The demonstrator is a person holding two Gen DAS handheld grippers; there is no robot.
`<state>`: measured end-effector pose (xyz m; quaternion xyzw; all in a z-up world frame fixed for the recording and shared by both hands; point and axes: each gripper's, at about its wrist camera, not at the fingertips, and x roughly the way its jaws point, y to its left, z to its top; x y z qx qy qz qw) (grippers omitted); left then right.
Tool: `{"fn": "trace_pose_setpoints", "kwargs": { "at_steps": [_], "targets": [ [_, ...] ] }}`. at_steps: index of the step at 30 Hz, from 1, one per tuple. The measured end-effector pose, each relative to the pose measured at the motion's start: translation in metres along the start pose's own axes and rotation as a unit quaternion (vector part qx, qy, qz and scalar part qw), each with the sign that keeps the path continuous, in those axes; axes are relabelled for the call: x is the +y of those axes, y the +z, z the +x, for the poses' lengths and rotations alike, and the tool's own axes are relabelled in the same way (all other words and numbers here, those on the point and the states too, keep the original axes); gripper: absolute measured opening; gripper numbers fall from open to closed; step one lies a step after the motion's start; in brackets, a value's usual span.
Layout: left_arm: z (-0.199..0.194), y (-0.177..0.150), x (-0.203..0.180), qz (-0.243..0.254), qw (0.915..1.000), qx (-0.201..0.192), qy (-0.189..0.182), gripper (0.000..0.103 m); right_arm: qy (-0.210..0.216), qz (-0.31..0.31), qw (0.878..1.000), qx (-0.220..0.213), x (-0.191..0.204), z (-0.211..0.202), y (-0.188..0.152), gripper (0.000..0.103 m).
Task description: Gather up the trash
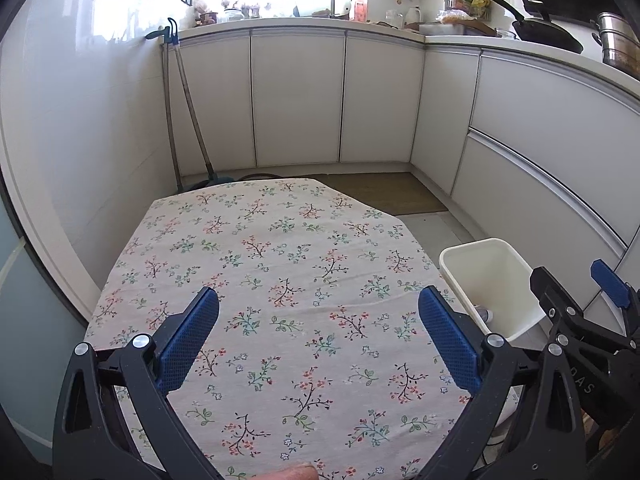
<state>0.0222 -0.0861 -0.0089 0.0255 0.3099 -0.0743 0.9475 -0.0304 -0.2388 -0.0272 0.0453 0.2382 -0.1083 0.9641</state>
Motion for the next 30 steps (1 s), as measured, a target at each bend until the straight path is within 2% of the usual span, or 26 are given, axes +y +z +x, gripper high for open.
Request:
{"fn": "trace_pose_setpoints", "kwargs": {
  "at_steps": [9, 16, 19, 23, 24, 26, 30],
  "targets": [
    [0.0018, -0.0002, -0.0079, 0.010, 0.9999, -0.004, -0.004, 0.093, -0.006, 0.005, 1.000, 0.005, -0.0060, 0.0022, 0.0011, 0.096],
    [0.0061, -0.0017, -0.0052, 0.005, 0.9998, -0.003, -0.017, 0.075, -0.005, 0.006, 1.000, 0.007, -0.0064, 0.0027, 0.0004, 0.096],
    [0.0039, -0.0018, -0.0055, 0.005, 0.9997, -0.010, -0.023, 0.074, -0.005, 0.007, 1.000, 0.008, -0.0076, 0.0037, 0.0006, 0.096],
    [0.0037, -0.0015, -0.0070, 0.008, 0.9996, -0.011, -0.027, 0.075, -0.006, 0.007, 1.000, 0.008, -0.0077, 0.0036, -0.0005, 0.096],
    [0.0039, -0.0014, -0.0071, 0.007, 0.9996, -0.009, -0.026, 0.077, -0.006, 0.007, 1.000, 0.008, -0.0079, 0.0035, -0.0004, 0.096],
    [0.0045, -0.0003, -0.0066, 0.006, 0.9996, -0.005, -0.026, 0.088, -0.006, 0.008, 1.000, 0.007, -0.0080, 0.0033, -0.0008, 0.096],
    [0.0031, -0.0007, -0.0063, 0.002, 0.9998, -0.006, -0.019, 0.094, -0.005, 0.008, 1.000, 0.009, -0.0088, 0.0047, -0.0013, 0.096]
  ]
}}
